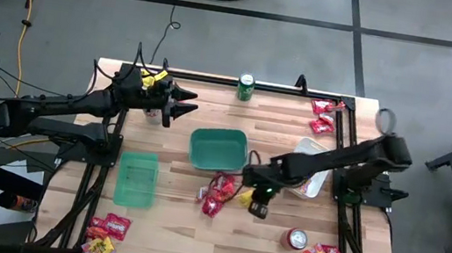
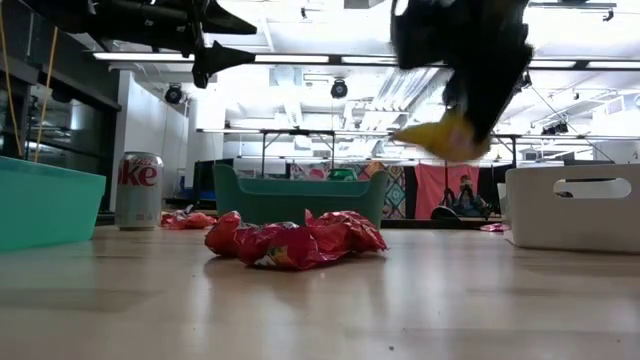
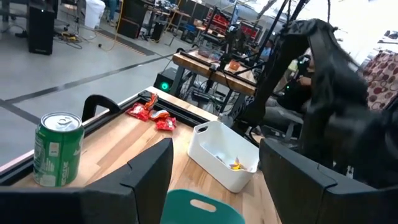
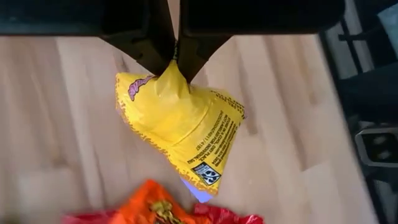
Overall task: Sort candy
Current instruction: Put the yellow candy into the white bin
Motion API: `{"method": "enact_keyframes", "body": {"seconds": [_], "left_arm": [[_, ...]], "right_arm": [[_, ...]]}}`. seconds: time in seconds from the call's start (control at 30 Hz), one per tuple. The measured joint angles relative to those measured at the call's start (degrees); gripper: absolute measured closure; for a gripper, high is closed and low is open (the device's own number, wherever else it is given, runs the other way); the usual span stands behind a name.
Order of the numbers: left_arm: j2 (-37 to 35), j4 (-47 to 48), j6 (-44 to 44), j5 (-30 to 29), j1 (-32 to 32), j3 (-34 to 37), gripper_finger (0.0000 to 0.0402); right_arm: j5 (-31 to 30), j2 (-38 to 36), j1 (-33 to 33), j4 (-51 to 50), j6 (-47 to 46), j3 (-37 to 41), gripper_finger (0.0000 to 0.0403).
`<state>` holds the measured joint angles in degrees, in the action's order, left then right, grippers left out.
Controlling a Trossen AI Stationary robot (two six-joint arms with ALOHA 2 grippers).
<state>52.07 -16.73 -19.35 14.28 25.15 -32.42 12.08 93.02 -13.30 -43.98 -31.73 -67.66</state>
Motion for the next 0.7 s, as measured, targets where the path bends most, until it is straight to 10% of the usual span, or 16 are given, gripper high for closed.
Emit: {"method": "enact_keyframes", "body": {"seconds": [0.7], "left_arm": [[3.17,-15.77,-9.16,-13.68,-9.03,-0.07,0.0175]], "right_arm": [[-22.64,-34.54,1.40,-29.79,-5.24,3.82,0.0403]]}}
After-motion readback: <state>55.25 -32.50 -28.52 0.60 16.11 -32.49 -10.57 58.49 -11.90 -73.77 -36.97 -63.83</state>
